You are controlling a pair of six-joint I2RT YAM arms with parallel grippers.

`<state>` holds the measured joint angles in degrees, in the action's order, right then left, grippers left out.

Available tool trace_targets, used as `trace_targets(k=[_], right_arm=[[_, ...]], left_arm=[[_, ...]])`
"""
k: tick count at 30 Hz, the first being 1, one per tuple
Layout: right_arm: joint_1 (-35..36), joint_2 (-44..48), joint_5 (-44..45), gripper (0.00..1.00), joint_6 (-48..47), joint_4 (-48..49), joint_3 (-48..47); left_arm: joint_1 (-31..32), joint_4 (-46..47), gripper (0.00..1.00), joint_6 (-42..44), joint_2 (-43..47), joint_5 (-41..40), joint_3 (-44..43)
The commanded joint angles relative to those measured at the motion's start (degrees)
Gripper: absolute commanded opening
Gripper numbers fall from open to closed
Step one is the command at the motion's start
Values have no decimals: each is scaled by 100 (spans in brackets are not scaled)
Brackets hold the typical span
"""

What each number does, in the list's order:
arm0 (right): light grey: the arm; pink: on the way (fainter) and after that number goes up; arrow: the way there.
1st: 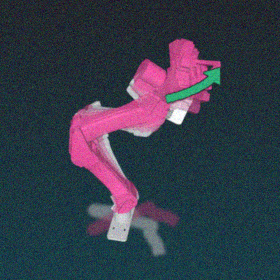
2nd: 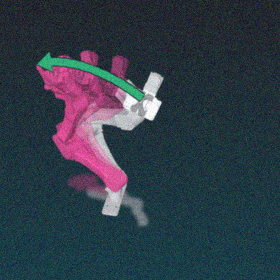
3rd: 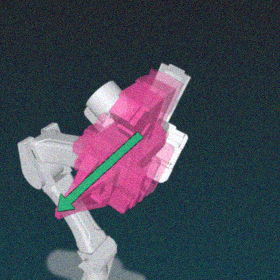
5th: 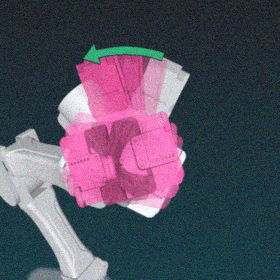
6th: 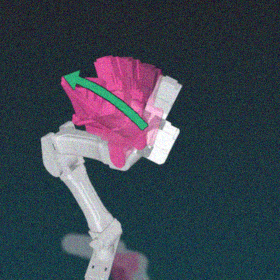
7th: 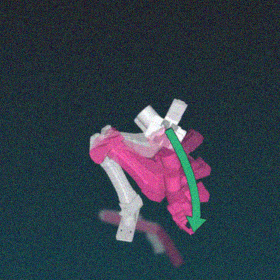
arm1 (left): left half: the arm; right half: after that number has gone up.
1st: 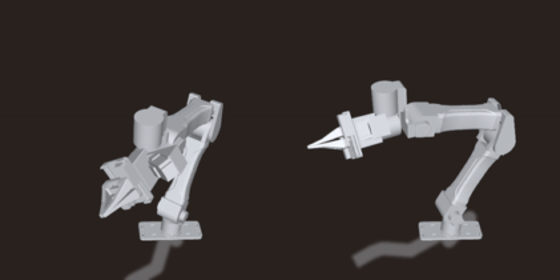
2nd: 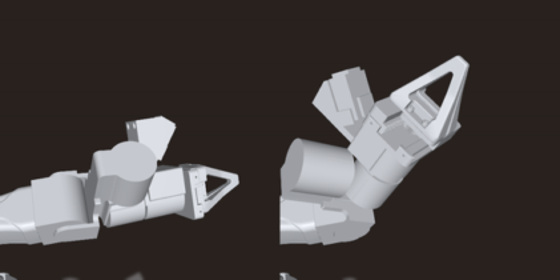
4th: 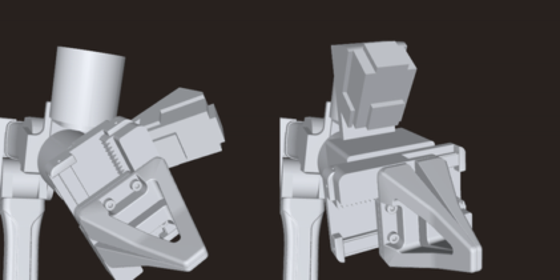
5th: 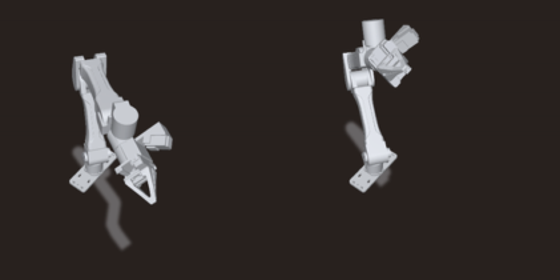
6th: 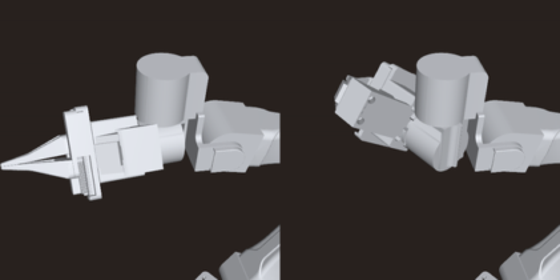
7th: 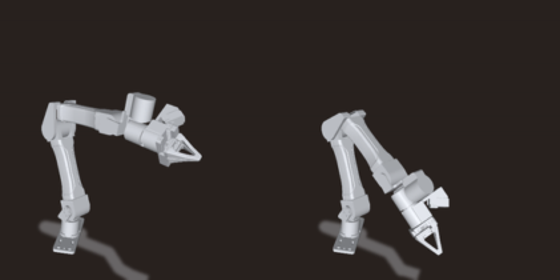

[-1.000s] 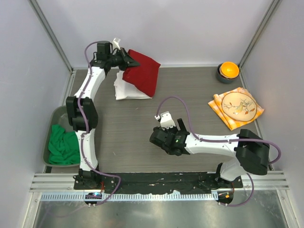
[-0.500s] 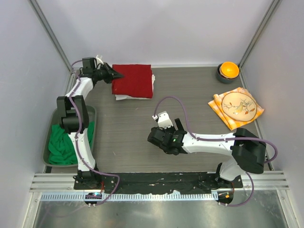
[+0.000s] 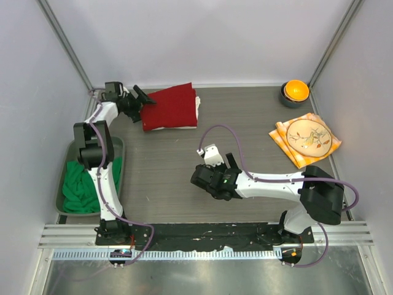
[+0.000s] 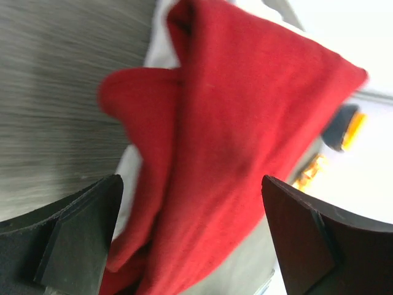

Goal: Fold and stack the t-shirts

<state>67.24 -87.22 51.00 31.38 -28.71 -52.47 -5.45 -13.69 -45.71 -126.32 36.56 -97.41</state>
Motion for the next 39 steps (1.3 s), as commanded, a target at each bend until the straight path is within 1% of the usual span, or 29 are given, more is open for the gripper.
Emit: trace_targets(k=[1,3,4,7,8,9,11,12,13,14,15,16,17,18,19,20,21,22,25,27,28,29,31,35,37,39], right_arm=[[-36,197,445,100,97,-213,-299],[-45,127,751,100,245,-467,-413],[-71,92,849,100,359,-591,-448],[-334,30,1087,100,711,-908,-554],[-491,64,1087,99,782,-900,-519],[-597,91,983,100,835,-847,-519],[-791,249,789,99,713,-707,-440],[-1053,319,658,100,625,-506,-414],[-1160,468,378,100,563,-426,-405],[-1309,521,253,100,380,-355,-396],[-1589,565,87,100,308,-294,-431],[-1739,627,-19,100,229,-293,-483],[-1828,653,15,100,150,-302,-579],[-1924,680,32,100,80,-250,-624],[-2160,697,6,100,-34,-214,-737],[-2250,715,-20,100,-200,-171,-782],[-2390,715,-29,100,-254,-57,-809],[-2670,715,-107,100,-307,-30,-852],[-3058,829,-196,100,-395,84,-924],[-3182,987,-275,100,-448,277,-862],[-3252,1014,-353,100,-509,348,-809],[-3401,1023,-467,100,-544,348,-852],[-3507,997,-583,100,-632,278,-1001],[-3630,1163,-653,100,-808,77,-1335],[-3622,1347,-513,100,-965,-3,-1642],[-3622,1505,-399,100,-1098,-47,-1828]], left_arm=[[-35,-1927,100,641,3,-1628,-954],[0,-2670,100,913,-15,-2299,-1532],[9,-3178,100,967,-7,-2702,-1658],[62,-3779,100,977,274,-3250,-1738],[132,-3816,100,968,614,-3565,-1651],[184,-3825,100,968,800,-3629,-1572],[333,-3860,100,950,1213,-4006,-1291],[387,-3860,100,959,1642,-4103,-1168],[431,-3834,100,959,1863,-4191,-1062],[483,-3790,100,959,2074,-4244,-791],[484,-3755,100,959,2546,-4314,-650],[493,-3685,100,942,2777,-4350,-492],[675,-3597,100,959,3067,-4376,-64],[695,-3422,100,968,3540,-4385,141],[703,-3360,100,977,3823,-4333,378],[738,-3229,100,1107,4078,-4306,606],[791,-2992,100,1187,4315,-4454,1096],[844,-2912,100,1292,4814,-4534,1301],[1080,-2788,100,1609,5571,-4701,1926],[1213,-2788,100,1819,5951,-4894,2189],[1318,-2762,100,1864,6344,-4973,2460],[1362,-2709,100,1917,6531,-4974,2602],[1406,-2595,100,2013,6900,-4860,2962],[1442,-2691,100,2102,7559,-4387,3402],[1442,-2621,100,2198,7823,-4315,3770],[1442,-2551,100,2251,8254,-4280,3939]])
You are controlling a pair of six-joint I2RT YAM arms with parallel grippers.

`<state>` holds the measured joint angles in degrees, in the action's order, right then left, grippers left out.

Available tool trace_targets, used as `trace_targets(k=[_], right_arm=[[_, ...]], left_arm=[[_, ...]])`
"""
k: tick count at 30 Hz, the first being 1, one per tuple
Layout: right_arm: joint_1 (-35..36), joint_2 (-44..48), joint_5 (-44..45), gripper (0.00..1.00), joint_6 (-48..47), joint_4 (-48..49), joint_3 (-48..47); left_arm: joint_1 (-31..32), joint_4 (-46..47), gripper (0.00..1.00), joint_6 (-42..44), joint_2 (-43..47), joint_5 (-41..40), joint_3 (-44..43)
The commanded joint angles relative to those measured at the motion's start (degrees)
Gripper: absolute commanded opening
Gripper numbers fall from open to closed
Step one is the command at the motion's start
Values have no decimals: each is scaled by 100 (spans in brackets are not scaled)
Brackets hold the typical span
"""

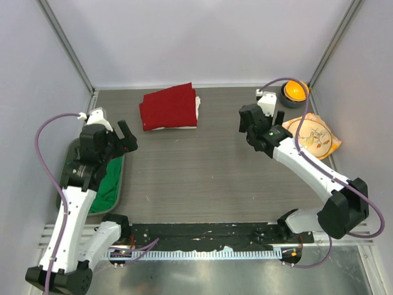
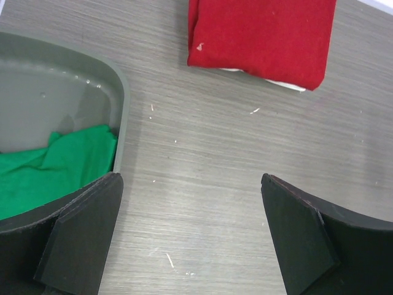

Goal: Fold and stack the t-shirts

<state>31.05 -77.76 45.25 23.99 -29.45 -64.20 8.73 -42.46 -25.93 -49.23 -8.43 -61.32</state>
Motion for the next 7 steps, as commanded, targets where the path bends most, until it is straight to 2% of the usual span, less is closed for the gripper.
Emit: trace_targets(k=[1,3,4,7], right_arm=[[-2,699,246,100,-447,19,-820],[-20,823,125,100,-903,45,-953],[-11,858,-224,100,-1070,36,-1067],[-11,858,18,100,-914,-193,-1200]], left_arm=[[23,352,100,273,703,149,427],[32,448,100,308,1028,43,577],[23,449,100,334,1099,-18,577],[23,353,100,413,1162,-203,516]])
